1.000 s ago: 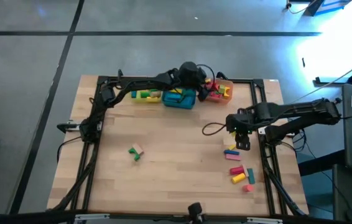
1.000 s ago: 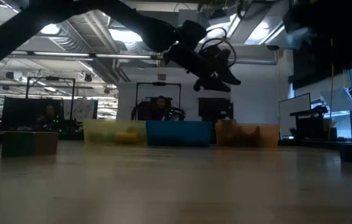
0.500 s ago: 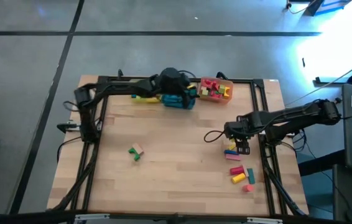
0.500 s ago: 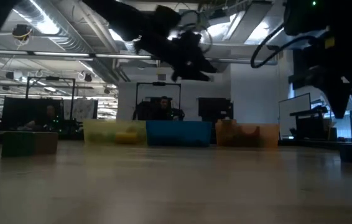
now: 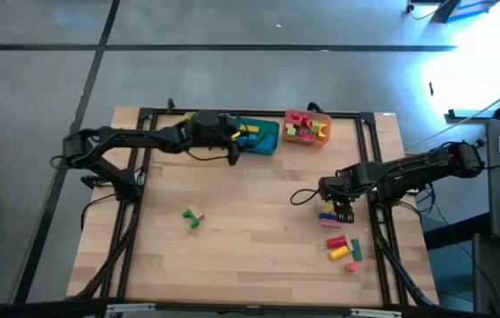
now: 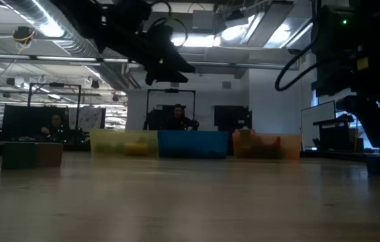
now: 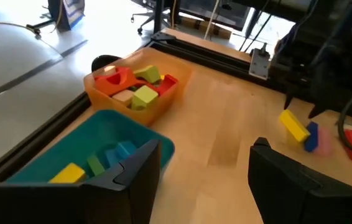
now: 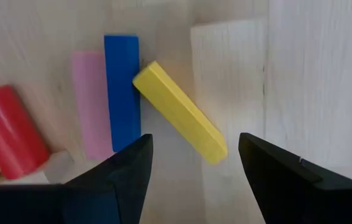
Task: Sort blocks by size
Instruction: Put the yellow rectangle block into the blue bin
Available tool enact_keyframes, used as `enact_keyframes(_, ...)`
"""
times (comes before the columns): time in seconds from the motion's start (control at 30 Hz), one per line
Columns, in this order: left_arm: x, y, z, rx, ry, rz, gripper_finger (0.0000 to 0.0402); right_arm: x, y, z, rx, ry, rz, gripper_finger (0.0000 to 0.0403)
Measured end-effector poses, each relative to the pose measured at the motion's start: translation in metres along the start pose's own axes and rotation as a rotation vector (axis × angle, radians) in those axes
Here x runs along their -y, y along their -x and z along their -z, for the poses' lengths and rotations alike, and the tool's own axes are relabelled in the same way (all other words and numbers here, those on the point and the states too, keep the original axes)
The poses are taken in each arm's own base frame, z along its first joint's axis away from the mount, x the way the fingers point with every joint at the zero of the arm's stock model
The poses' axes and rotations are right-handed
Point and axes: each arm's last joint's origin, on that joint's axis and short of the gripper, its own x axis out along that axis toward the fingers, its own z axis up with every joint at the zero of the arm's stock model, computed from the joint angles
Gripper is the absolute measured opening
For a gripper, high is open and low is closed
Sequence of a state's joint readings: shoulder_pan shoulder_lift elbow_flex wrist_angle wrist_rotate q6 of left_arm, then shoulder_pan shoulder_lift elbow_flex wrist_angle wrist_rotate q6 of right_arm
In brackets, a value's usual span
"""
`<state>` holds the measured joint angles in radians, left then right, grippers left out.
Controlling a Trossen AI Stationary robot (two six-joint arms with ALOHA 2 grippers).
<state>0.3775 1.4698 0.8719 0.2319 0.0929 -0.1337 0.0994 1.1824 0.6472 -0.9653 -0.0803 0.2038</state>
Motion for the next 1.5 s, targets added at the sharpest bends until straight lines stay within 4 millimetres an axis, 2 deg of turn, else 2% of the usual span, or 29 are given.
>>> enact_keyframes(0.27,0.009,0.021,0.01,0.005,0.019,0.009,0.0205,-0.01,-0.001,0.003,0.003,0.042,0.032,0.0241)
enact_keyframes(0.43,0.02,0.02,0.018,-0.01,0.023,0.038,0.0205,-0.017,-0.002,0.006,0.017,0.067,0.112,0.0241)
enact_keyframes(0.8,0.051,0.021,0.027,0.013,-0.014,0.134,0.0205,-0.019,-0.011,0.001,0.049,0.071,0.105,0.0241)
enact_keyframes(1.2,0.074,0.024,0.03,0.019,-0.038,0.199,0.0205,-0.02,-0.031,-0.005,-0.067,0.07,0.142,0.0239)
enact_keyframes(1.33,0.079,0.026,0.03,0.019,-0.027,0.217,0.0205,-0.02,-0.037,-0.007,-0.103,0.069,0.153,0.0209)
enact_keyframes(1.5,0.081,0.036,0.023,0.051,-0.039,0.228,0.0205,-0.02,-0.039,-0.008,-0.105,0.07,0.153,0.0124)
